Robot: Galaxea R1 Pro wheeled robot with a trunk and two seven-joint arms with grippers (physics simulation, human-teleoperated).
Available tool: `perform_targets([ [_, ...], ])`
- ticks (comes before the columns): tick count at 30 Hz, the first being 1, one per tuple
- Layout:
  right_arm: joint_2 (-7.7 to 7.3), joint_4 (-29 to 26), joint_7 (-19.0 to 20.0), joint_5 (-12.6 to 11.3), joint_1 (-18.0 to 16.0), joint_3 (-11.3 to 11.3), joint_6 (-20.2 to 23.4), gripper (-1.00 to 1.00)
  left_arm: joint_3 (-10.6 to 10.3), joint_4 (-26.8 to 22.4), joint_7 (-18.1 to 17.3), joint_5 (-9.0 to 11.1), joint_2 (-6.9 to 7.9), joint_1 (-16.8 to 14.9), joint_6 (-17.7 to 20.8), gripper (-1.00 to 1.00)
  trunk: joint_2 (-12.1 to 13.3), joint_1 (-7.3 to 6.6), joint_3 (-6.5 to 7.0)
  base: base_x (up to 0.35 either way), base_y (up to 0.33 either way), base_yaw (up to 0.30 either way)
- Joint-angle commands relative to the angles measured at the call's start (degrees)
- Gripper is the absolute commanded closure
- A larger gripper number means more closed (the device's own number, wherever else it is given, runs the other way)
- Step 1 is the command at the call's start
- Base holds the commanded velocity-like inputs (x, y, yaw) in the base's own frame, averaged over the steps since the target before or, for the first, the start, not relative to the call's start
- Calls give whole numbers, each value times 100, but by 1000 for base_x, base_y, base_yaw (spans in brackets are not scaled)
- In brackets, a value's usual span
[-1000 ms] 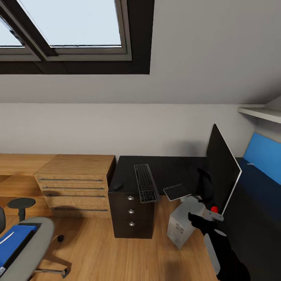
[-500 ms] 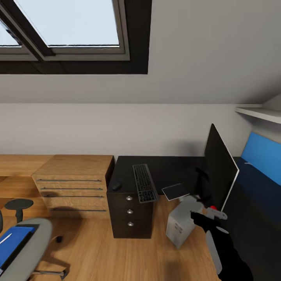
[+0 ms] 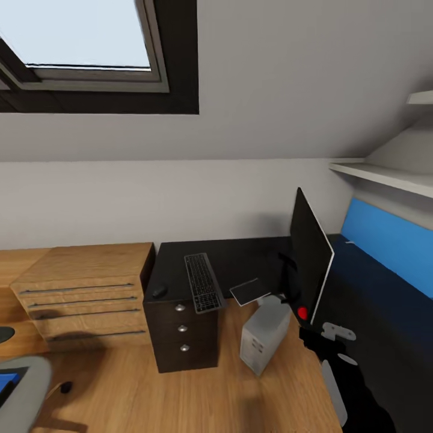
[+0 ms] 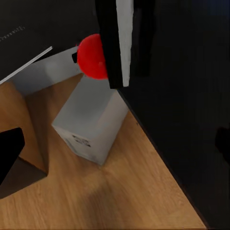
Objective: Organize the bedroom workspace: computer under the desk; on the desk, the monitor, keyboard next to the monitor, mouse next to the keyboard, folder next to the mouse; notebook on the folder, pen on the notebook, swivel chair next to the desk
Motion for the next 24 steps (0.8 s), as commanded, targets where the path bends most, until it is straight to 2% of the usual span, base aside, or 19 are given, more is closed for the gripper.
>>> perform_targets([
  [1,-3,8,-24,-42,-5,-4,17,-100,-36,-6,47,36,6,-5,-2,-100,-14,4,-14,0,0,-263],
  [6,-58,159,-22,-29,-5,6,-185,-100,-37,-1,47,33,7,-5,-2,-100,-14,4,-14,0,0,-216],
  [8,-138,295,-22,0,-5,17,-371,-100,-37,0,47,33,8,-5,-2,-100,-14,4,-14,0,0,-58],
  [12,-183,474,-28,18,-5,25,-602,-100,-37,1,47,33,12,-5,-2,-100,-14,4,-14,0,0,-23],
  [13,-294,852,-39,24,-7,12,-980,-100,-37,1,47,39,15,-5,-2,-100,-14,4,-14,0,0,-5],
  [16,-474,1214,-45,6,-16,8,-1261,-100,-37,1,47,40,16,-5,-2,-100,-14,4,-14,0,0,-3],
  [19,-562,1352,-47,-10,-19,8,-1501,-100,-37,1,47,41,16,-5,-2,-100,-14,4,-14,0,0,-1],
  [21,-608,1432,-48,-24,-21,11,-1819,-100,-37,1,47,41,16,-5,-2,-100,-14,4,-14,0,0,0],
  [22,-641,1496,-44,-32,-22,12,-2181,-100,-37,1,47,41,16,-5,-2,-100,-14,4,-14,0,0,0],
  [24,-648,1519,-43,-33,-23,13,-2306,-100,-37,1,47,41,16,-5,-2,-100,-14,4,-14,0,0,0],
])
